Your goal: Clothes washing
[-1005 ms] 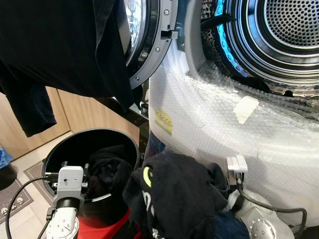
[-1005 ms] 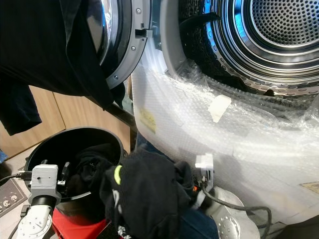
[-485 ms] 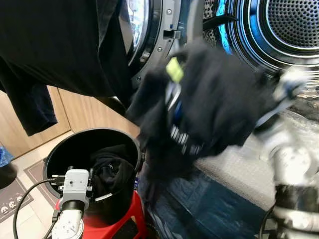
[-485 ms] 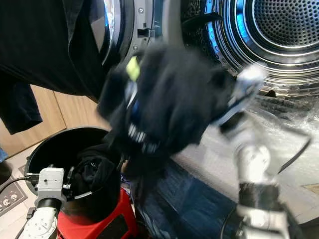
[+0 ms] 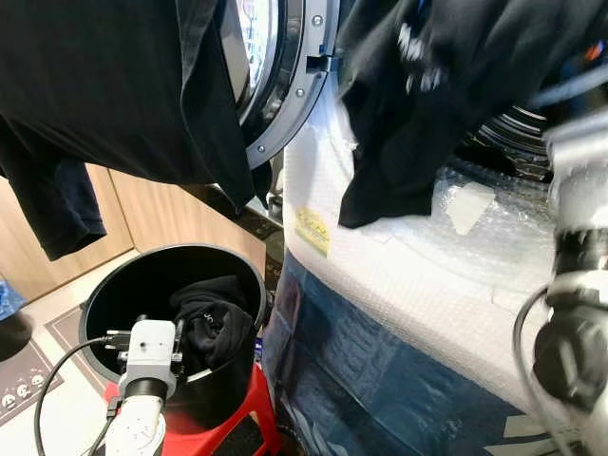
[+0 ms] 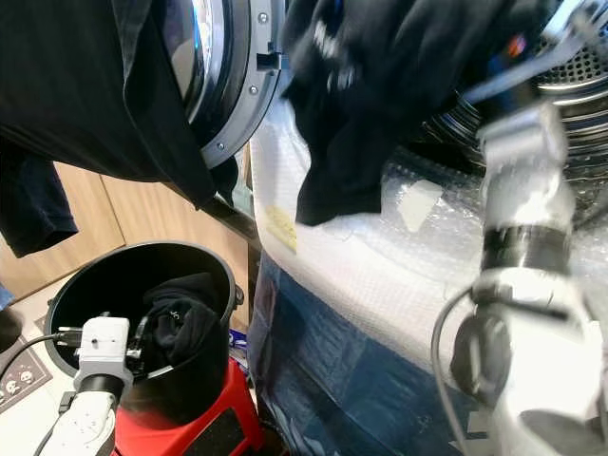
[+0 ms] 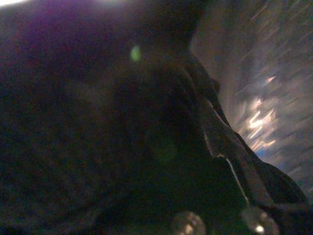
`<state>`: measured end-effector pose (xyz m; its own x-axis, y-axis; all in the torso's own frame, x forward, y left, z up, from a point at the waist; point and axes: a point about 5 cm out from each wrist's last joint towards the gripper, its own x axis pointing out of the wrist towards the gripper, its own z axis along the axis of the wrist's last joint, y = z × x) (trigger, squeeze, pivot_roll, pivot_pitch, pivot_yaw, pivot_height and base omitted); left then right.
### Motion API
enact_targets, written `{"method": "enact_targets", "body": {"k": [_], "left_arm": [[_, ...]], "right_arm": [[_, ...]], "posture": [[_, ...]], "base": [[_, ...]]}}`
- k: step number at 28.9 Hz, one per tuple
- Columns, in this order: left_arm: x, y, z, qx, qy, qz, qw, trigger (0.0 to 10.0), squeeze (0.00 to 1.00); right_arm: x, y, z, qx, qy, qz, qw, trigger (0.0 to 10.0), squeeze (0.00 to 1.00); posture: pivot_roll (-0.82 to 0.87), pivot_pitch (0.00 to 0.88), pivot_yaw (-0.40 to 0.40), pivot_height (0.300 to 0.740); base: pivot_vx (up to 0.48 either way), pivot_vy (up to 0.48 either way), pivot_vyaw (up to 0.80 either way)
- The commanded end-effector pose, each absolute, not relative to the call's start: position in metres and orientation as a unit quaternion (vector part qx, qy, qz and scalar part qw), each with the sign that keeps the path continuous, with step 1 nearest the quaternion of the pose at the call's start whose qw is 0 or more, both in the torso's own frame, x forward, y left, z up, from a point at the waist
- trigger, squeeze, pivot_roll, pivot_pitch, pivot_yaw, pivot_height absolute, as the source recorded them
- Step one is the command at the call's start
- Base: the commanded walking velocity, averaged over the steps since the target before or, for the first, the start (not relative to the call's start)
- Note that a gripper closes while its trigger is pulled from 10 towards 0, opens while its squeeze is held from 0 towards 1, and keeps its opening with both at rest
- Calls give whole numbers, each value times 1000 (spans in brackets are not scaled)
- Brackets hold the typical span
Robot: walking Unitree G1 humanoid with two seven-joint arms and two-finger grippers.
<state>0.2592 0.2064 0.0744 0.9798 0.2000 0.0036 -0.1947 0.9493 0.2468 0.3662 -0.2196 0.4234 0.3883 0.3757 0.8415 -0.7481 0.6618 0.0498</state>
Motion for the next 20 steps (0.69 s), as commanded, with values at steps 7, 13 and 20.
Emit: {"method": "enact_targets", "body": {"k": [7,13,20], "left_arm": [[259,203,71,123,21,94,988,10000,0],[260,203,71,123,21,94,988,10000,0],[263,203,73,122,20,94,988,10000,0]], "right_arm": [[379,-241,443,213,-382,153,886,0,0],[390,-243,442,172,-297,25,939,0,0],[398,-248,427,129,-203,-130,962,0,0]], "posture": [[320,0,-99,740],[317,0,-95,740],[316,0,-93,740]], "base": [[0,0,0],[0,0,0],[0,0,0]]}}
